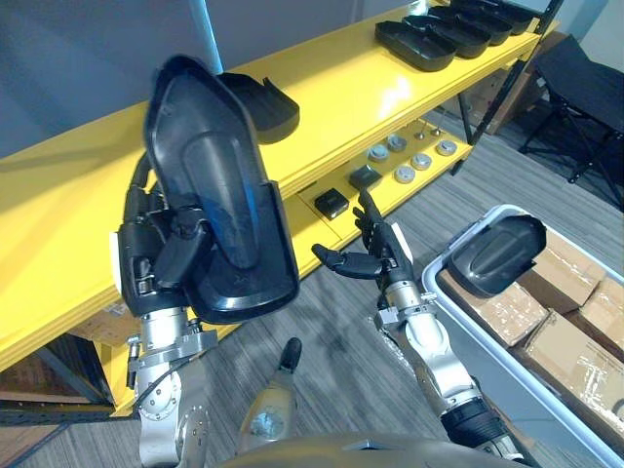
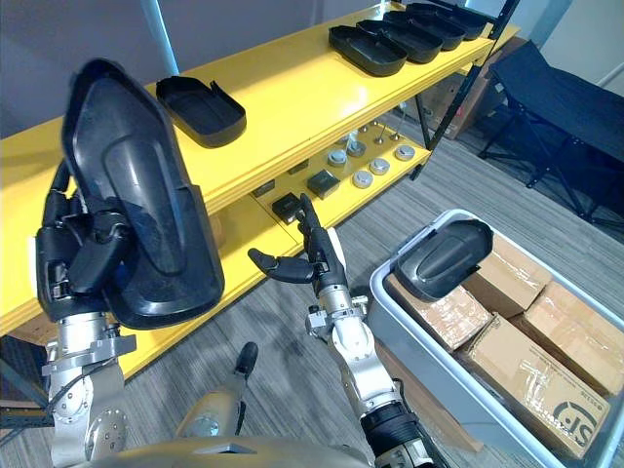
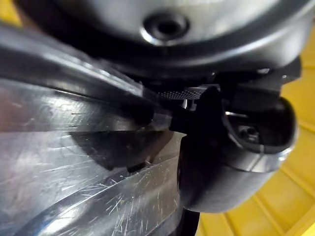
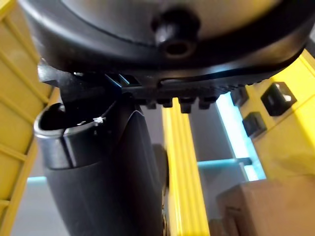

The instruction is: Walk over and take three plastic housings, then place them on the shelf

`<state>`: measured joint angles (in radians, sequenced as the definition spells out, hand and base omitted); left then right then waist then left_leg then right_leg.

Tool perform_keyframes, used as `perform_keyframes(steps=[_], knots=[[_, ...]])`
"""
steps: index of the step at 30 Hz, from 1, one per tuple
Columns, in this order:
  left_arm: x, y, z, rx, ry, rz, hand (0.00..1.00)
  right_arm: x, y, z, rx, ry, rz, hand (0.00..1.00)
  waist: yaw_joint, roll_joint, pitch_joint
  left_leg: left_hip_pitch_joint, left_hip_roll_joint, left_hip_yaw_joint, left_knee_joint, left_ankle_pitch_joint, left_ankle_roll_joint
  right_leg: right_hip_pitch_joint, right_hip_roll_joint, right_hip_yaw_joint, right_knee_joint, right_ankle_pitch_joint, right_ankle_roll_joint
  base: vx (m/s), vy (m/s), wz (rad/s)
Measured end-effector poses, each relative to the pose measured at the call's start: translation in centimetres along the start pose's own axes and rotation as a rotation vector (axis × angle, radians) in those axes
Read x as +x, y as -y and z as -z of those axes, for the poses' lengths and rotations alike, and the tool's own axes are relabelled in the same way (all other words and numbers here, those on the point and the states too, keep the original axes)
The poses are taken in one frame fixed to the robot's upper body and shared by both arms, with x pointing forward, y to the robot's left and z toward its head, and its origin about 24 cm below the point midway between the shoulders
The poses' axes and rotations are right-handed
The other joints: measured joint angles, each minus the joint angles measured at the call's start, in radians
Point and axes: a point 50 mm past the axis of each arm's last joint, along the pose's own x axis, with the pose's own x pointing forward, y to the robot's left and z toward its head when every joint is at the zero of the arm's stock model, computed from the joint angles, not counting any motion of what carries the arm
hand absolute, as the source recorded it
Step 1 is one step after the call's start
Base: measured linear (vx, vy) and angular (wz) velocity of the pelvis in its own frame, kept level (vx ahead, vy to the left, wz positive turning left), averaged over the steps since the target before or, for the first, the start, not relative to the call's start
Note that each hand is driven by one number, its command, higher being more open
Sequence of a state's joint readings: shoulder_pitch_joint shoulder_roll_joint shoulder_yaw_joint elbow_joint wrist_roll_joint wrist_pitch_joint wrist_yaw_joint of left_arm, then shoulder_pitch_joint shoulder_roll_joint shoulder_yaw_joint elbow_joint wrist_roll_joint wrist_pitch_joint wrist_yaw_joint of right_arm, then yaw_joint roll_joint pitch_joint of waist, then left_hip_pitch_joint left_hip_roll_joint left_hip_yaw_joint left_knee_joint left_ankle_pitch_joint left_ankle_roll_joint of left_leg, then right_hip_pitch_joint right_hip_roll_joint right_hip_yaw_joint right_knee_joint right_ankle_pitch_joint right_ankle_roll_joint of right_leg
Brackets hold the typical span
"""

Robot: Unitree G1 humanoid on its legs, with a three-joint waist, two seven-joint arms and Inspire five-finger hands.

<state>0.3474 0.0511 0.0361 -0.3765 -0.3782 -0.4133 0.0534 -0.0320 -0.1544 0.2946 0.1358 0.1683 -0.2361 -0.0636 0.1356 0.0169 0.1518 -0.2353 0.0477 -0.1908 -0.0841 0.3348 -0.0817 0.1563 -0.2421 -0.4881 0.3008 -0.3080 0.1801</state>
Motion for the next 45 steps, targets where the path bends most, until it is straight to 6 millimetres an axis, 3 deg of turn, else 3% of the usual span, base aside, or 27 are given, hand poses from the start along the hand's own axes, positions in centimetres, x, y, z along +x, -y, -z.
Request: perform_keyframes(steps=[6, 8, 9, 10, 11, 13, 14, 15, 16, 17, 18, 19, 20, 21, 23, 26, 28, 29, 30, 31, 32, 33, 35, 37, 41, 43, 45], knots=[[-0.3, -0.6, 0.6, 0.004, -0.032, -0.061, 0.0, -0.7, 1.2, 0.1, -0.041, 0.01, 0.004, 1.0, -0.011, 0.031, 0.049, -0.003, 0.016, 0.036, 0.001, -0.035, 0.016, -0.032, -0.005, 0.011, 0.074, -0.04, -0.006, -0.1, -0.024, 0.02], [-0.1, -0.6, 0.4, 0.006, -0.009, -0.067, 0.0, -0.5, 1.3, -0.6, -0.039, 0.048, 0.008, 1.0, -0.009, 0.01, 0.092, -0.063, 0.008, 0.112, 0.127, -0.127, 0.041, -0.038, -0.042, 0.012, 0.079, -0.04, -0.015, -0.06, 0.051, 0.16], [-0.1, -0.6, 0.2, 0.005, 0.004, -0.071, 0.0, -0.4, 1.3, -1.1, -0.039, 0.073, 0.006, 1.0, -0.005, 0.015, 0.112, -0.083, 0.007, 0.121, 0.214, -0.141, 0.046, -0.036, -0.047, 0.017, 0.088, -0.042, -0.014, -0.04, 0.106, -0.05], [-0.2, -0.9, 0.1, 0.011, 0.007, -0.09, 0.0, -0.3, 1.0, -1.7, -0.026, 0.115, 0.008, 1.0, 0.002, 0.026, 0.138, -0.12, 0.003, 0.137, 0.367, -0.202, 0.024, -0.026, -0.053, 0.027, 0.114, -0.058, -0.001, -0.01, 0.064, -0.15], [-0.3, -1.0, 0.1, 0.015, 0.007, -0.098, 0.0, -0.3, 0.8, -2.0, -0.018, 0.127, 0.008, 1.0, 0.002, 0.022, 0.142, -0.131, -0.004, 0.143, 0.409, -0.229, 0.027, -0.022, -0.06, 0.029, 0.122, -0.065, 0.006, 0.06, 0.111, -0.17], [-0.3, -1.3, 0.0, 0.025, 0.011, -0.111, 0.0, -0.1, 0.2, -3.1, 0.01, 0.195, 0.02, 1.0, 0.019, 0.018, 0.151, -0.192, -0.004, 0.178, 0.617, -0.366, 0.057, 0.006, -0.082, 0.046, 0.124, -0.081, 0.024, 0.15, 0.157, -0.24], [-0.4, -1.4, -0.1, 0.027, 0.011, -0.114, 0.0, -0.1, 0.1, -3.3, 0.02, 0.206, 0.028, 1.0, 0.025, 0.014, 0.151, -0.198, -0.006, 0.187, 0.655, -0.399, 0.058, 0.015, -0.089, 0.05, 0.123, -0.086, 0.023, 0.14, 0.157, -0.24], [-0.4, -1.5, -0.1, 0.031, 0.01, -0.116, 0.0, -0.1, 0.0, -3.4, 0.032, 0.215, 0.038, 1.0, 0.029, 0.008, 0.151, -0.203, -0.009, 0.195, 0.688, -0.432, 0.058, 0.03, -0.094, 0.055, 0.114, -0.089, 0.017, 0.24, 0.233, -0.1], [-0.6, -1.9, -0.2, 0.044, 0.004, -0.12, 0.0, -0.1, -0.4, -3.6, 0.055, 0.223, 0.059, 1.0, 0.03, -0.022, 0.138, -0.208, -0.033, 0.217, 0.726, -0.487, 0.075, 0.067, -0.106, 0.056, 0.07, -0.071, -0.008, 0.28, 0.216, 0.01], [-0.6, -1.9, -0.3, 0.043, 0.003, -0.12, 0.0, -0.2, -0.3, -3.8, 0.059, 0.231, 0.067, 1.0, 0.026, -0.022, 0.136, -0.209, -0.039, 0.216, 0.735, -0.502, 0.082, 0.066, -0.107, 0.062, 0.081, -0.049, -0.053, 0.45, 0.355, 0.16], [-0.7, -2.0, -0.4, 0.047, 0.005, -0.12, 0.0, -0.3, -0.2, -4.0, 0.064, 0.244, 0.078, 1.0, 0.026, -0.02, 0.133, -0.205, -0.047, 0.213, 0.734, -0.524, 0.103, -0.011, -0.127, 0.118, 0.214, 0.047, -0.115, 0.29, 0.214, 0.18], [-0.7, -2.0, -0.5, 0.05, 0.006, -0.118, 0.0, -0.4, -0.2, -4.0, 0.065, 0.245, 0.081, 1.0, 0.026, -0.02, 0.132, -0.202, -0.05, 0.211, 0.729, -0.527, 0.107, -0.029, -0.131, 0.127, 0.241, 0.065, -0.127, 0.4, 0.359, 0.26], [-0.7, -2.1, -0.8, 0.06, 0.015, -0.109, 0.0, -0.6, 0.0, -3.9, 0.069, 0.243, 0.094, 1.0, 0.02, -0.034, 0.125, -0.185, -0.07, 0.203, 0.695, -0.533, 0.121, -0.097, -0.146, 0.177, 0.347, 0.153, -0.16, 0.27, 0.188, 0.37], [-0.4, -2.0, -1.1, 0.06, 0.031, -0.11, 0.0, -0.7, 0.0, -3.7, 0.077, 0.238, 0.106, 1.0, 0.016, -0.04, 0.124, -0.151, -0.087, 0.175, 0.65, -0.523, 0.146, -0.159, -0.12, 0.248, 0.458, 0.151, -0.128, 0.35, 0.192, 0.47], [-0.4, -2.2, -1.2, 0.057, 0.04, -0.144, 0.0, -0.8, 0.1, -3.6, 0.067, 0.232, 0.095, 1.0, -0.009, -0.028, 0.126, -0.063, -0.109, 0.133, 0.565, -0.506, 0.156, -0.214, -0.043, 0.276, 0.536, 0.064, -0.14, 0.38, 0.041, 0.62], [0.1, -1.9, -1.3, 0.044, 0.059, -0.145, 0.0, -1.0, 0.6, -4.5, 0.009, 0.275, 0.088, 1.0, -0.043, -0.001, 0.11, 0.052, -0.115, 0.054, 0.462, -0.487, 0.149, -0.294, 0.094, 0.277, 0.429, 0.005, -0.188, 0.38, 0.0, 0.87], [1.4, -0.2, -1.1, -0.018, 0.092, -0.094, 0.0, -1.5, 1.7, -7.8, -0.029, 0.438, 0.11, 1.0, -0.072, 0.009, 0.099, 0.095, -0.137, -0.054, 0.443, -0.489, 0.142, -0.382, 0.178, 0.415, 0.255, 0.015, -0.171, 0.37, -0.076, 1.42], [1.5, 0.0, -1.1, -0.024, 0.093, -0.09, 0.0, -1.5, 1.8, -8.2, -0.032, 0.459, 0.113, 1.0, -0.074, 0.009, 0.099, 0.1, -0.141, -0.064, 0.443, -0.49, 0.139, -0.389, 0.179, 0.429, 0.241, 0.019, -0.165, 0.33, -0.146, 1.39], [1.7, 0.4, -0.9, -0.039, 0.09, -0.081, 0.0, -1.7, 2.1, -9.7, -0.042, 0.54, 0.118, 1.0, -0.085, 0.002, 0.093, 0.118, -0.154, -0.098, 0.447, -0.503, 0.118, -0.403, 0.181, 0.48, 0.169, 0.052, -0.127, 0.35, -0.204, 1.16], [1.5, 0.2, -0.8, -0.029, 0.078, -0.083, 0.0, -2.0, 2.1, -11.1, -0.037, 0.619, 0.117, 1.0, -0.084, -0.038, 0.069, 0.137, -0.183, -0.111, 0.455, -0.524, 0.086, -0.396, 0.145, 0.491, 0.047, 0.226, -0.148, 0.42, -0.262, 1.21], [1.5, 0.0, -0.8, -0.02, 0.073, -0.088, 0.0, -2.1, 2.0, -11.6, -0.036, 0.649, 0.112, 1.0, -0.084, -0.059, 0.055, 0.14, -0.196, -0.109, 0.462, -0.539, 0.071, -0.394, 0.119, 0.494, 0.02, 0.281, -0.118, 0.28, -0.223, 0.87], [1.3, 0.0, -0.5, -0.023, 0.06, -0.102, 0.0, -2.1, 2.1, -12.1, -0.044, 0.678, 0.106, 1.0, -0.083, -0.046, 0.043, 0.139, -0.184, -0.113, 0.477, -0.56, 0.064, -0.371, 0.125, 0.477, 0.016, 0.262, -0.112, 0.26, -0.211, 0.62], [0.8, -0.3, -0.1, -0.025, 0.027, -0.141, 0.0, -1.8, 2.5, -13.6, -0.045, 0.749, 0.075, 1.0, -0.063, -0.004, 0.016, 0.142, -0.106, -0.09, 0.468, -0.581, 0.053, -0.306, 0.177, 0.416, -0.079, 0.281, -0.135, 0.25, -0.214, 0.45], [0.5, -0.5, 0.0, -0.021, 0.016, -0.157, 0.0, -1.9, 2.9, -14.0, -0.052, 0.766, 0.084, 1.0, -0.049, 0.002, -0.003, 0.149, -0.077, -0.09, 0.43, -0.578, 0.05, -0.29, 0.197, 0.385, -0.114, 0.288, -0.146, 0.17, -0.17, 0.28], [-0.3, -1.1, 0.1, -0.022, -0.003, -0.204, 0.0, -2.1, 3.0, -13.6, -0.046, 0.747, 0.083, 1.0, -0.03, 0.007, -0.006, 0.174, -0.07, -0.094, 0.385, -0.56, 0.046, -0.256, 0.2, 0.375, -0.149, 0.292, -0.152, 0.09, -0.036, 0.14], [-0.4, -1.0, 0.2, -0.023, -0.012, -0.199, 0.0, -2.4, 3.1, -13.2, -0.039, 0.728, 0.096, 1.0, -0.037, 0.005, -0.01, 0.166, -0.073, -0.087, 0.366, -0.539, 0.044, -0.239, 0.184, 0.335, -0.168, 0.292, -0.152, 0.02, 0.049, 0.67], [-0.2, -0.5, 0.3, -0.035, -0.011, -0.165, 0.0, -3.0, 3.8, -12.4, -0.04, 0.694, 0.154, 1.0, -0.076, 0.001, -0.012, 0.135, -0.055, 0.015, 0.323, -0.511, 0.058, -0.216, 0.147, 0.235, -0.184, 0.291, -0.153, -0.03, 0.06, 1.42]])
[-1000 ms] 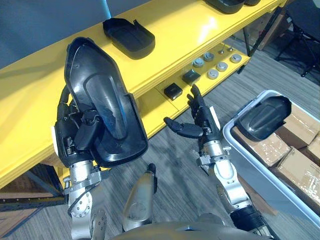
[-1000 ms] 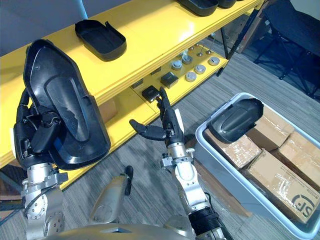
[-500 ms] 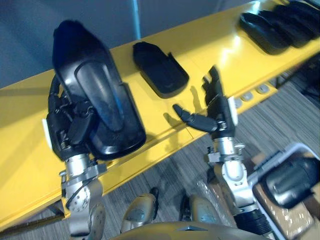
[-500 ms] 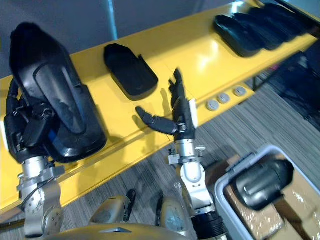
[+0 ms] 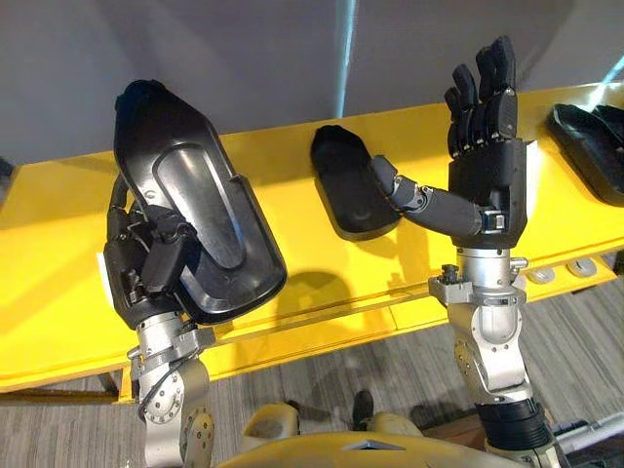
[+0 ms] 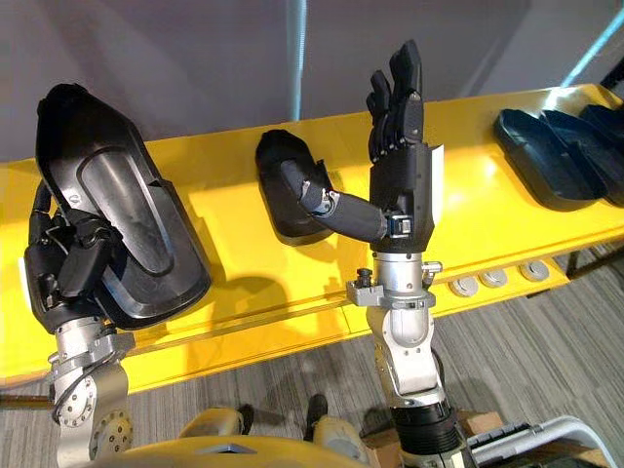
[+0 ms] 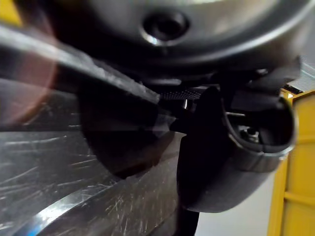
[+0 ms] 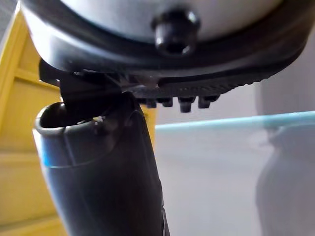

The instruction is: Walk over and take three plastic housings, then place them on the shelf

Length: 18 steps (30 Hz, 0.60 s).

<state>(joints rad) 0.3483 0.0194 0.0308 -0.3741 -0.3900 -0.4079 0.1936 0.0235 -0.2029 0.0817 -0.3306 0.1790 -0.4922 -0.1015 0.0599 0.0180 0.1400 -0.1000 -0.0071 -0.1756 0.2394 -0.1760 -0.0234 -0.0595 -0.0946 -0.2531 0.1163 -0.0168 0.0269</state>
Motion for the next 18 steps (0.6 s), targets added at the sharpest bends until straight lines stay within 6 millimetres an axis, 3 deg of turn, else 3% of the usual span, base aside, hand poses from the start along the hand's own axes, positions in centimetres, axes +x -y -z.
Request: perform_keyframes(steps=[2, 5, 6, 7, 8, 9, 10, 11, 13, 15, 18], knots=[[0.0, 0.6, 0.2, -0.007, -0.007, 0.045, 0.0, -1.1, 1.6, 0.4, -0.054, -0.057, 0.081, 1.0, -0.021, -0.005, 0.004, -0.029, 0.104, 0.23, 0.005, 0.001, 0.011, 0.006, -0.063, -0.082, 0.023, -0.006, -0.004, -0.09, 0.126, 1.48], [-0.1, 0.7, 0.5, 0.002, -0.015, 0.052, 0.0, -1.4, 3.2, 1.1, -0.096, -0.098, 0.122, 1.0, -0.037, -0.004, 0.007, -0.048, 0.185, 0.267, 0.071, 0.039, 0.007, 0.002, -0.144, -0.108, 0.077, -0.03, 0.029, -0.07, 0.279, 0.78], [-0.1, 0.7, 0.5, 0.037, -0.012, 0.061, 0.0, -1.5, 3.9, 1.2, -0.079, -0.11, 0.147, 1.0, -0.041, 0.011, 0.006, -0.041, 0.225, 0.263, 0.088, 0.106, 0.03, -0.009, -0.187, -0.095, 0.124, -0.059, 0.071, -0.08, 0.375, 0.28], [-0.1, 0.7, 0.5, 0.049, -0.009, 0.07, 0.0, -1.5, 4.3, 1.1, -0.07, -0.107, 0.157, 1.0, -0.042, 0.023, 0.009, -0.024, 0.229, 0.236, 0.08, 0.111, -0.009, -0.013, -0.198, -0.086, 0.146, -0.069, 0.095, -0.1, 0.423, 0.12], [0.0, 0.6, 0.4, 0.077, -0.007, 0.082, 0.0, -1.6, 4.6, 1.3, -0.045, -0.112, 0.175, 1.0, -0.043, 0.028, 0.013, -0.005, 0.191, 0.241, 0.071, 0.058, -0.03, -0.024, -0.225, -0.049, 0.152, -0.07, 0.119, -0.11, 0.447, 0.04], [0.1, 0.4, 0.3, 0.098, 0.001, 0.094, 0.0, -1.7, 4.6, 1.4, -0.019, -0.117, 0.178, 1.0, -0.049, 0.025, 0.016, -0.008, 0.159, 0.252, 0.062, 0.018, -0.053, -0.026, -0.244, -0.006, 0.135, -0.06, 0.134, -0.1, 0.445, 0.05], [0.3, 0.4, 0.2, 0.105, 0.006, 0.106, 0.0, -1.8, 4.5, 1.5, 0.005, -0.12, 0.186, 1.0, -0.053, 0.016, 0.021, -0.013, 0.137, 0.256, 0.07, 0.014, -0.064, -0.025, -0.259, 0.016, 0.126, -0.052, 0.144, -0.1, 0.423, 0.12], [0.4, 0.3, 0.0, 0.119, 0.008, 0.127, 0.0, -2.0, 4.2, 1.9, 0.03, -0.13, 0.197, 1.0, -0.056, 0.001, 0.03, -0.014, 0.103, 0.267, 0.091, 0.002, -0.069, -0.015, -0.281, 0.052, 0.111, -0.043, 0.149, -0.07, 0.31, 0.05], [0.6, 0.0, -0.1, 0.141, 0.009, 0.157, 0.0, -2.6, 3.8, 2.4, 0.057, -0.157, 0.218, 1.0, -0.06, -0.004, 0.033, -0.02, 0.078, 0.276, 0.144, -0.033, -0.056, 0.013, -0.291, 0.087, 0.07, -0.029, 0.13, -0.08, 0.322, -0.02], [0.8, -0.1, -0.4, 0.16, 0.016, 0.208, 0.0, -3.3, 3.3, 2.7, 0.076, -0.185, 0.234, 1.0, -0.056, -0.009, 0.031, -0.034, 0.075, 0.291, 0.19, -0.068, -0.05, 0.018, -0.291, 0.111, 0.054, -0.005, 0.117, -0.04, 0.245, -0.19], [1.3, 0.0, -0.4, 0.193, -0.013, 0.285, 0.0, -3.9, 2.6, 3.0, 0.049, -0.216, 0.222, 1.0, -0.061, -0.007, 0.033, -0.03, 0.099, 0.322, 0.174, -0.07, -0.049, 0.004, -0.255, 0.106, 0.052, 0.028, 0.1, 0.01, 0.074, -0.34]])
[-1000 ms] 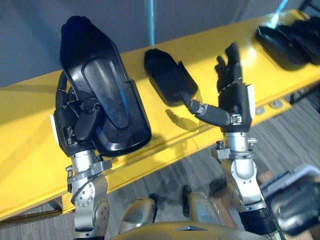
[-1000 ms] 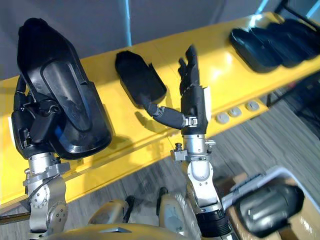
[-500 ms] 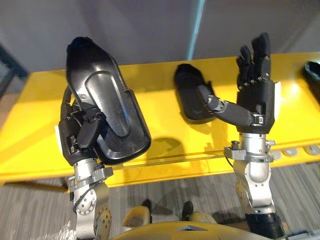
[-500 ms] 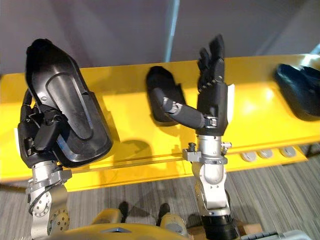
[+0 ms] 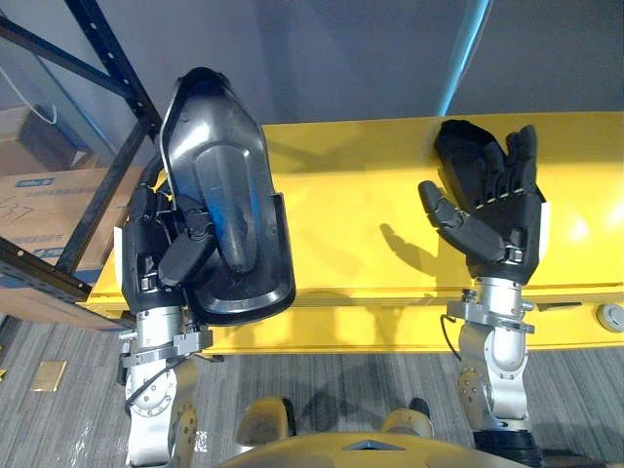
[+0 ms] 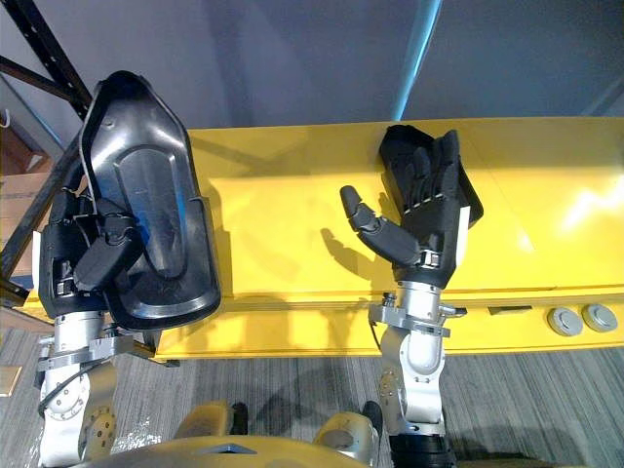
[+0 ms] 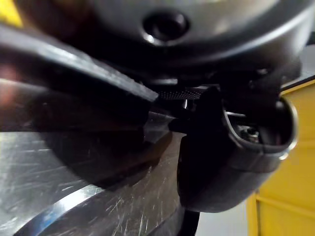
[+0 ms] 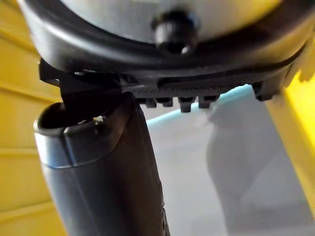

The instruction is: Walk over and take three plastic housings, then place them on the shelf

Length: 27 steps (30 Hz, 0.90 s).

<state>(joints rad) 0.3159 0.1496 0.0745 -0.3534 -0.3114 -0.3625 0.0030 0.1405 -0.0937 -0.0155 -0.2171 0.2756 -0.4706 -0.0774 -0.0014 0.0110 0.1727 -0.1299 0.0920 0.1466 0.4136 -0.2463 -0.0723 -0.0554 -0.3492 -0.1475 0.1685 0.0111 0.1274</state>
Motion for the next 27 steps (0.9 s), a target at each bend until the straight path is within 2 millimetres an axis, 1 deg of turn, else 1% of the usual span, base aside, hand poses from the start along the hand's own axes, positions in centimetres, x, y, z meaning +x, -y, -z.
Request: perform_keyframes(steps=[1, 2, 3, 4, 6, 7, 8, 10, 12, 13, 15, 17, 19, 20, 22, 25, 27], knots=[[0.3, 0.4, 0.1, -0.006, -0.012, 0.037, 0.0, 0.0, 0.0, 0.0, -0.019, 0.0, -0.006, 1.0, -0.008, 0.001, -0.003, 0.002, 0.007, 0.002, -0.022, 0.017, -0.011, -0.007, 0.024, -0.002, -0.007, 0.0, -0.001, 0.06, -0.024, -0.17], [0.7, 1.0, 0.2, -0.015, -0.02, 0.074, 0.0, 0.0, 0.1, -0.1, -0.032, 0.004, -0.007, 1.0, -0.012, -0.005, -0.007, 0.004, 0.008, 0.001, -0.042, 0.034, -0.019, -0.009, 0.029, -0.008, -0.02, 0.002, 0.003, 0.09, -0.059, -0.03], [1.2, 1.9, 0.4, -0.033, -0.026, 0.117, 0.0, 0.0, 0.3, -0.2, -0.049, 0.009, -0.003, 1.0, -0.028, -0.007, -0.009, 0.008, 0.011, -0.007, -0.067, 0.055, -0.028, -0.01, 0.036, -0.014, -0.033, 0.01, 0.015, 0.1, -0.069, 0.07], [1.4, 2.5, 0.5, -0.047, -0.034, 0.143, 0.0, 0.1, 0.5, -0.2, -0.06, 0.01, -0.004, 1.0, -0.031, -0.006, -0.009, 0.013, 0.014, -0.008, -0.081, 0.064, -0.032, -0.012, 0.04, -0.015, -0.035, 0.014, 0.022, 0.12, -0.126, 0.07], [1.8, 4.5, 1.1, -0.084, -0.077, 0.221, 0.0, 0.4, 1.1, -0.4, -0.11, -0.007, -0.029, 1.0, -0.043, 0.005, -0.014, 0.038, 0.041, -0.003, -0.133, 0.087, -0.054, -0.013, 0.068, -0.015, -0.044, 0.017, 0.026, 0.11, -0.129, -0.12], [1.9, 4.8, 1.2, -0.088, -0.082, 0.237, 0.0, 0.5, 1.3, -0.6, -0.119, -0.011, -0.041, 1.0, -0.049, 0.006, -0.015, 0.044, 0.046, -0.001, -0.145, 0.092, -0.059, -0.013, 0.075, -0.014, -0.047, 0.018, 0.026, 0.06, -0.101, -0.23], [2.0, 5.1, 1.3, -0.092, -0.092, 0.251, 0.0, 0.8, 1.5, -1.1, -0.117, -0.014, -0.09, 1.0, -0.062, 0.012, -0.012, 0.066, 0.06, 0.011, -0.178, 0.105, -0.069, -0.015, 0.09, -0.007, -0.047, 0.018, 0.026, 0.04, -0.07, -0.23], [2.3, 5.0, 1.7, -0.084, -0.108, 0.24, 0.0, 1.1, 1.7, -1.7, -0.122, -0.011, -0.138, 1.0, -0.067, 0.018, -0.009, 0.09, 0.069, 0.031, -0.207, 0.114, -0.074, -0.016, 0.101, 0.009, -0.048, 0.018, 0.026, 0.02, -0.055, -0.31], [3.2, 4.5, 2.3, -0.056, -0.127, 0.191, 0.0, 1.5, 1.8, -2.6, -0.149, 0.006, -0.197, 1.0, -0.077, 0.023, -0.008, 0.105, 0.072, 0.056, -0.228, 0.122, -0.075, -0.028, 0.108, 0.033, -0.048, 0.018, 0.026, -0.02, -0.026, -0.31], [3.4, 4.3, 2.4, -0.049, -0.128, 0.171, 0.0, 1.6, 1.8, -2.8, -0.153, 0.012, -0.208, 1.0, -0.081, 0.022, -0.006, 0.104, 0.072, 0.061, -0.228, 0.123, -0.075, -0.034, 0.108, 0.04, -0.049, 0.018, 0.026, -0.05, -0.011, -0.25], [4.5, 3.8, 3.1, -0.032, -0.134, 0.08, 0.0, 1.5, 1.9, -3.0, -0.134, 0.011, -0.234, 1.0, -0.088, 0.016, 0.007, 0.1, 0.071, 0.081, -0.226, 0.123, -0.074, -0.049, 0.109, 0.063, -0.049, 0.021, 0.03, -0.08, 0.001, -0.26], [5.6, 3.4, 3.2, -0.022, -0.125, 0.013, 0.0, 1.5, 1.9, -3.0, -0.128, 0.014, -0.236, 1.0, -0.092, 0.012, 0.029, 0.098, 0.071, 0.09, -0.222, 0.122, -0.074, -0.056, 0.11, 0.075, -0.05, 0.022, 0.031, -0.1, 0.004, -0.16], [7.2, 2.9, 2.7, -0.018, -0.09, -0.097, 0.0, 1.6, 1.9, -3.1, -0.126, 0.018, -0.238, 1.0, -0.106, 0.009, 0.065, 0.058, 0.071, 0.091, -0.198, 0.121, -0.073, -0.091, 0.11, 0.087, -0.049, 0.025, 0.027, -0.1, -0.003, -0.06], [7.6, 2.7, 2.5, -0.019, -0.08, -0.124, 0.0, 1.7, 1.8, -3.1, -0.125, 0.018, -0.24, 1.0, -0.11, 0.009, 0.077, 0.047, 0.072, 0.091, -0.188, 0.121, -0.073, -0.1, 0.111, 0.09, -0.048, 0.029, 0.026, -0.08, -0.003, -0.04], [9.1, 2.6, 1.7, -0.026, -0.047, -0.2, 0.0, 1.7, 1.8, -3.0, -0.122, 0.011, -0.238, 1.0, -0.116, 0.012, 0.131, 0.014, 0.075, 0.092, -0.154, 0.12, -0.07, -0.124, 0.112, 0.1, -0.046, 0.049, 0.034, -0.07, 0.001, -0.05], [10.2, 3.1, 1.0, -0.044, -0.028, -0.236, 0.0, 1.7, 1.1, -2.8, -0.099, 0.006, -0.251, 1.0, -0.118, 0.008, 0.179, -0.01, 0.076, 0.092, -0.136, 0.116, -0.069, -0.144, 0.112, 0.105, -0.044, 0.058, 0.035, -0.04, 0.006, -0.01], [10.8, 3.5, 0.9, -0.052, -0.025, -0.243, 0.0, 1.8, 0.3, -2.5, -0.066, 0.008, -0.266, 1.0, -0.118, 0.005, 0.188, -0.025, 0.077, 0.091, -0.128, 0.114, -0.068, -0.158, 0.112, 0.109, -0.036, 0.058, 0.035, 0.0, 0.0, 0.0]])
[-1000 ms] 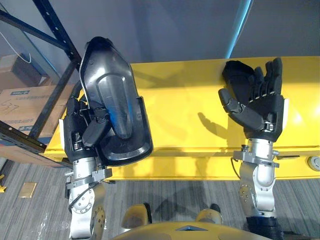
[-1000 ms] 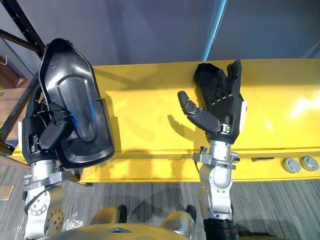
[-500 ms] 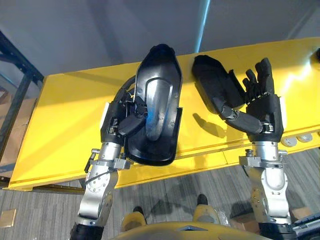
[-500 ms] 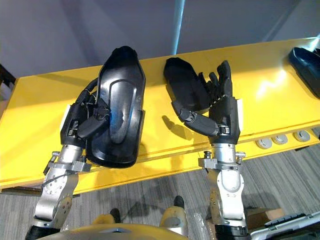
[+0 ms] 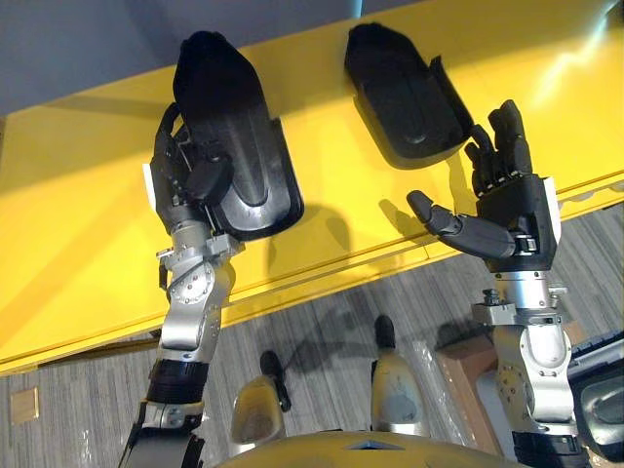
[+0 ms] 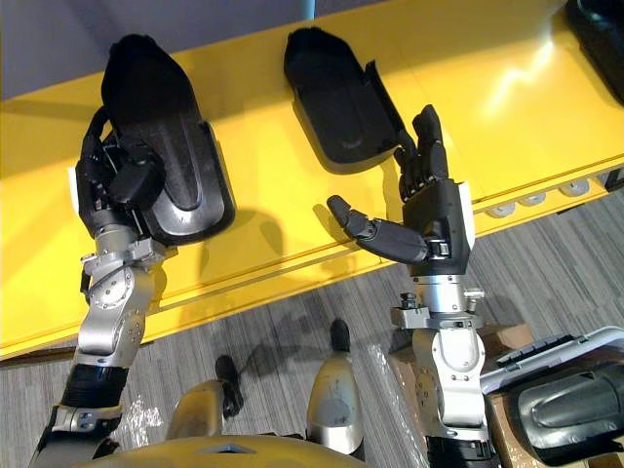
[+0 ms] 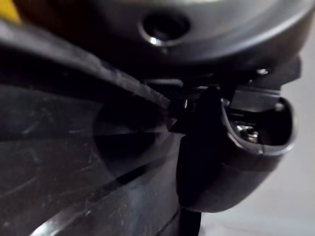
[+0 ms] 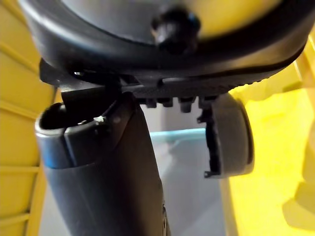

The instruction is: Walk over and take three plastic housings, then place them on the shelf

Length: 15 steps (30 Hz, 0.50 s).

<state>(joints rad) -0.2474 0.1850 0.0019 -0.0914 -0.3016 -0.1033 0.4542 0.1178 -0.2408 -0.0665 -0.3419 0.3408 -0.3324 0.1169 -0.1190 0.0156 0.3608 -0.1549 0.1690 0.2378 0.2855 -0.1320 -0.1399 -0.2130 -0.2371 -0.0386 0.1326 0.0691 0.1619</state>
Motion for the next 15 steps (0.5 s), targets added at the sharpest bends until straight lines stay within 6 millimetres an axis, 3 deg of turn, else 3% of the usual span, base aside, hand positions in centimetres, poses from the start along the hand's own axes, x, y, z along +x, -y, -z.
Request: perform_keyframes(steps=[5, 9, 10, 15], knots=[[1.5, 1.5, -1.5, 0.011, 0.063, 0.018, 0.0, 1.5, -2.1, -0.5, 0.062, 0.055, -0.061, 1.0, 0.007, -0.007, 0.061, -0.017, 0.004, 0.002, 0.033, -0.015, 0.003, -0.007, 0.001, 0.017, 0.015, -0.001, -0.001, -0.04, 0.009, -0.03], [2.1, 1.8, -2.1, 0.017, 0.09, 0.031, 0.0, 2.1, -2.4, -0.7, 0.071, 0.072, -0.079, 1.0, 0.009, -0.007, 0.066, -0.046, 0.009, 0.003, 0.045, -0.015, 0.004, -0.034, 0.002, 0.018, 0.024, -0.001, 0.0, -0.04, -0.009, 0.01], [2.3, 1.9, -2.2, 0.017, 0.094, 0.034, 1.0, 2.2, -2.4, -0.8, 0.071, 0.078, -0.078, 1.0, 0.011, -0.007, 0.071, -0.046, 0.01, 0.003, 0.045, -0.014, 0.004, -0.034, 0.003, 0.018, 0.025, -0.001, 0.001, 0.0, 0.0, 0.0], [2.7, 1.9, -2.0, 0.043, 0.09, 0.059, 1.0, 2.2, -2.5, -0.8, 0.073, 0.076, -0.08, 1.0, 0.019, -0.007, 0.071, -0.044, 0.014, 0.004, 0.042, -0.009, 0.003, -0.035, 0.007, 0.017, 0.026, -0.001, 0.001, 0.0, 0.0, 0.0]])
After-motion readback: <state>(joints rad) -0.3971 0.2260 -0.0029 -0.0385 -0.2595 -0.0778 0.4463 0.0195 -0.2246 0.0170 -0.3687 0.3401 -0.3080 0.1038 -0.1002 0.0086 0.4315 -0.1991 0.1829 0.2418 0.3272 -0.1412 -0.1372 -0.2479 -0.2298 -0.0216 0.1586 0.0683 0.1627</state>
